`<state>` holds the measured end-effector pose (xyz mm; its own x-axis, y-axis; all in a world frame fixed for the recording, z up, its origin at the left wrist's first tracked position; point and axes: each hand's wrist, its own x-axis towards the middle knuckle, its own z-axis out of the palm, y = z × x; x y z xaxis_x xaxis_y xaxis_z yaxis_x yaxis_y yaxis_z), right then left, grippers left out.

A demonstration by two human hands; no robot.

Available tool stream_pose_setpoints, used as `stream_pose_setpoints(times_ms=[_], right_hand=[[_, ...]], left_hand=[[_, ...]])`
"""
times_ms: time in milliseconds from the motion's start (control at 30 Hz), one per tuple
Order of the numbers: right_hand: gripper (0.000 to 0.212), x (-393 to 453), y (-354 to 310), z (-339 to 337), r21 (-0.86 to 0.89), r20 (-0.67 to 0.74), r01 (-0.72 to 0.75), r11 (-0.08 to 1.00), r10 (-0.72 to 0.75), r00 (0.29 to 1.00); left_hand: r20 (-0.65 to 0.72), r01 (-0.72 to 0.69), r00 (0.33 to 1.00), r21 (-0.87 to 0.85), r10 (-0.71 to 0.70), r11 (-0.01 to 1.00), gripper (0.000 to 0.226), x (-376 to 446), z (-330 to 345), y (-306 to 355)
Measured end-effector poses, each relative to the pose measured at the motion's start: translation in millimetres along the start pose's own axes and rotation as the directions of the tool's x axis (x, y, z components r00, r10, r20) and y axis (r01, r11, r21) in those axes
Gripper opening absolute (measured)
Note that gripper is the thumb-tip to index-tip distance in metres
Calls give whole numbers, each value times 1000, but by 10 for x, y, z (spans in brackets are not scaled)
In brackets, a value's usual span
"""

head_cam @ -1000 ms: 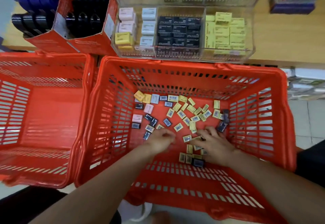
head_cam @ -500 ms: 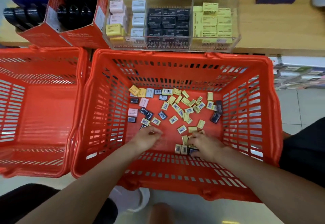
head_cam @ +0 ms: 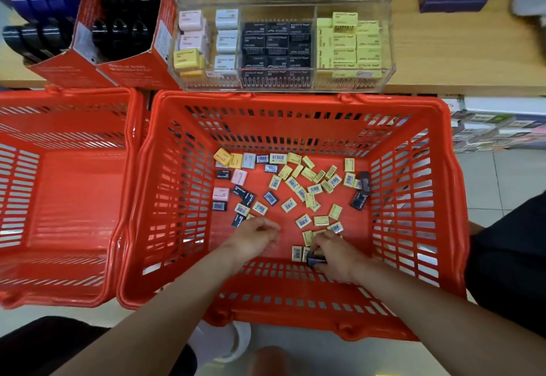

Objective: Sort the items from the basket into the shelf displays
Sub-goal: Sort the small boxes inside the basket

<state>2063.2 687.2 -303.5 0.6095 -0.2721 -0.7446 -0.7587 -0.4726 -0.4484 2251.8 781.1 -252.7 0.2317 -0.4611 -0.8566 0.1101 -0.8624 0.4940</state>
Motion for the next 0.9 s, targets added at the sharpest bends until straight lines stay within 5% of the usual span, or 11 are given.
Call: stream_pose_setpoints(times_ms=[167,300,433,600,700,767,833,900], right_hand=[[24,-38,27,9,88,-65,-2,996,8,998],[30,-3,-79,-151,469,-223,-58,881,181,958],[57,0,-410,-328,636,-399,163,755,141,906],[74,-1,-561,-479,624,-485,314,715,39,874],[61,-8,-278,-736,441,-481,194,876,49,876],[66,35,-5,-869,69,-460,-77,995,100,882],[80,129,173,-957,-372,-377,-306,876,159,912],[94,246,248,-1020,-616,-299,-349,706,201,933]], left_hand=[[9,10,1000,-36,-10,999,15,-2,4,26],[20,-27,999,-69,28,997,15,-9,-4,84],[153,21,988,-360,36,933,40,11,65,201],[126,46,991,-634,45,772,19,111,176,328],[14,59,998,-665,-67,745,17,213,121,336],[-15,84,991,-685,-130,724,16,265,36,336],[-15,96,989,-681,-145,726,14,290,-34,323],[6,104,991,-671,-135,734,11,282,-77,300]])
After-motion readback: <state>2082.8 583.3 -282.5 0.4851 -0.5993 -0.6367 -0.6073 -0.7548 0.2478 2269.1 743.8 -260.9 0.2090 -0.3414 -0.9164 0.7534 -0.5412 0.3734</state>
